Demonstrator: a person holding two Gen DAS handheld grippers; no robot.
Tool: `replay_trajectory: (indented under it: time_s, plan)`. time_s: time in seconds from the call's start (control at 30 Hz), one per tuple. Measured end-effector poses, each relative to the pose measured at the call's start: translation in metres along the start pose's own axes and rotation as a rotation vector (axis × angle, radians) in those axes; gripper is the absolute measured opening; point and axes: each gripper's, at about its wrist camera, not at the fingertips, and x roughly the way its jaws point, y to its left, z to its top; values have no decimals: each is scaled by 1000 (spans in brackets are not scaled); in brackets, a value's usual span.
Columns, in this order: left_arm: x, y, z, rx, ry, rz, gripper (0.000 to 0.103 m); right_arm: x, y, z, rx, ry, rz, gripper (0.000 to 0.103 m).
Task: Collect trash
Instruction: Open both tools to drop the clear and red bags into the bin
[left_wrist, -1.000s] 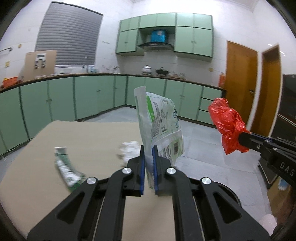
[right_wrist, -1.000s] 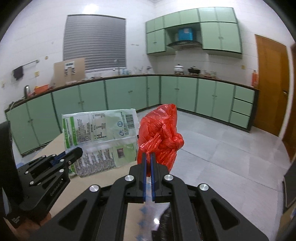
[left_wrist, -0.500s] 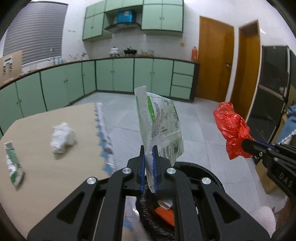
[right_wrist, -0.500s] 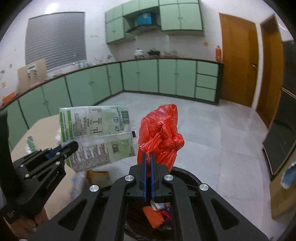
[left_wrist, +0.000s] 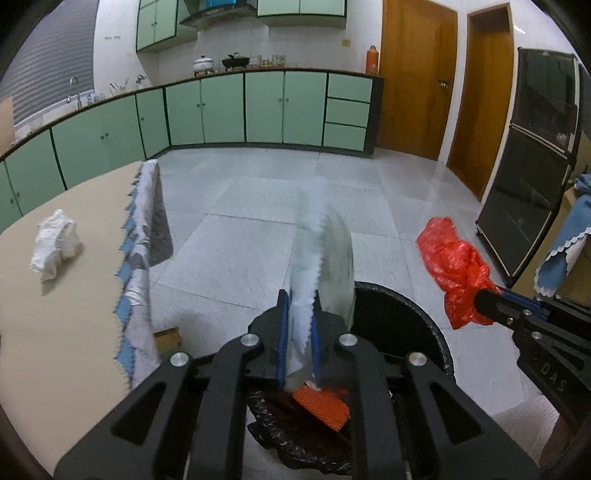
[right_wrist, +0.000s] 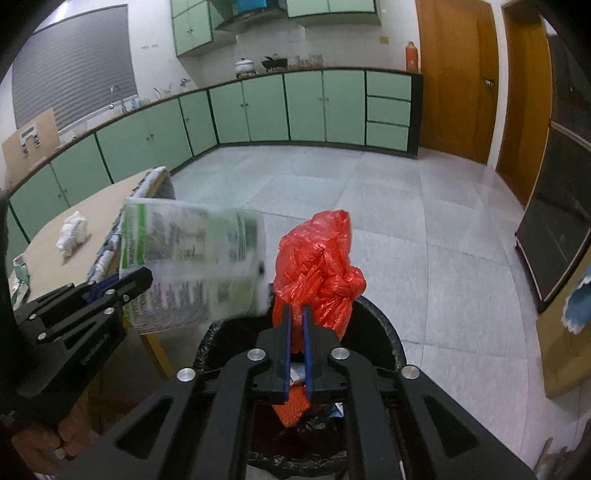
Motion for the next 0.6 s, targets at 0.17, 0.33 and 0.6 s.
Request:
replay_trajectory:
  time_s: [0.17,0.33,0.6]
  plan:
    - [13,2,7,-10,25,-16,13,12,-11,0,32,29,-16,20]
    - [4,12,14,-34,7,-20,32,5,-10,2,42,8,-21,54]
    - [-33,43,25,-85,-58,2,51,-29,13,18,13,-104,-12,83]
